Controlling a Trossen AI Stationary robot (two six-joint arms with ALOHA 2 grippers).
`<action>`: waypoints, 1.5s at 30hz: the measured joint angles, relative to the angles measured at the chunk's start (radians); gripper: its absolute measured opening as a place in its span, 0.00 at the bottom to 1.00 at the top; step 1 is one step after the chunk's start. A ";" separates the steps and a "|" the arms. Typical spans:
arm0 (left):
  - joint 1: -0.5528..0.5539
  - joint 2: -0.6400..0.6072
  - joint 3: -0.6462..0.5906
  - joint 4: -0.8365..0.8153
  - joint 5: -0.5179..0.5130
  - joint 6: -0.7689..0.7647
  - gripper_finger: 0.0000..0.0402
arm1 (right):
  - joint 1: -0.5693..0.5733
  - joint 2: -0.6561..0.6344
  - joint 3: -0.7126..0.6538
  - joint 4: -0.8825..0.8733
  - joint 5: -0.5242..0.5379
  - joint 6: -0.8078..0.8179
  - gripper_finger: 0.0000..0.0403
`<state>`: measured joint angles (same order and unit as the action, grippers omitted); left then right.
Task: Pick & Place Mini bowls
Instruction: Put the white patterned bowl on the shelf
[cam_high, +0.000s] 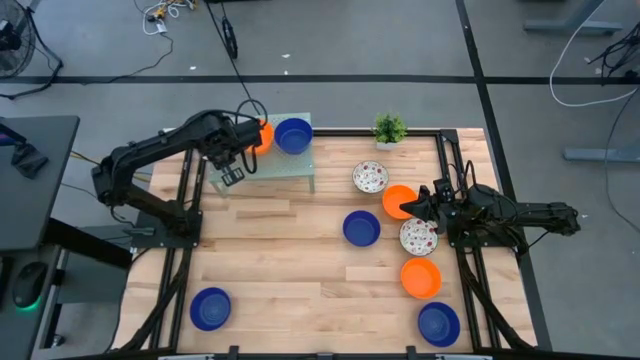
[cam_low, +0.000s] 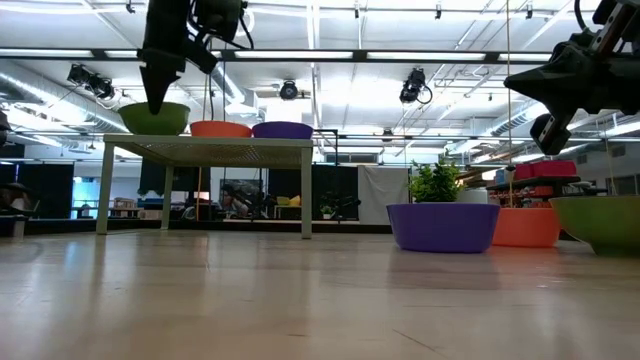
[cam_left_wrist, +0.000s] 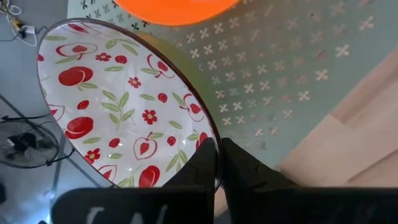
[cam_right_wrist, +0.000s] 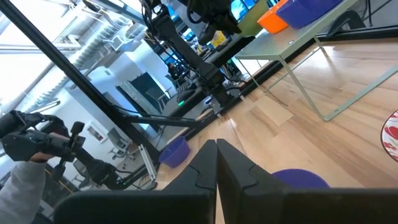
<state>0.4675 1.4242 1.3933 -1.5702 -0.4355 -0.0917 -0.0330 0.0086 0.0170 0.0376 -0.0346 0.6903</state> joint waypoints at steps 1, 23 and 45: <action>0.001 0.003 0.000 -0.001 -0.001 0.000 0.04 | 0.000 0.000 0.000 0.000 0.000 0.000 0.02; -0.001 0.037 0.000 0.037 0.002 0.079 0.05 | 0.000 0.000 0.000 0.000 0.000 0.000 0.02; -0.001 0.037 0.000 0.064 0.010 0.080 0.30 | 0.000 0.000 0.000 0.000 0.000 0.000 0.02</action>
<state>0.4667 1.4612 1.3933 -1.5063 -0.4255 -0.0120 -0.0328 0.0086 0.0173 0.0376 -0.0348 0.6903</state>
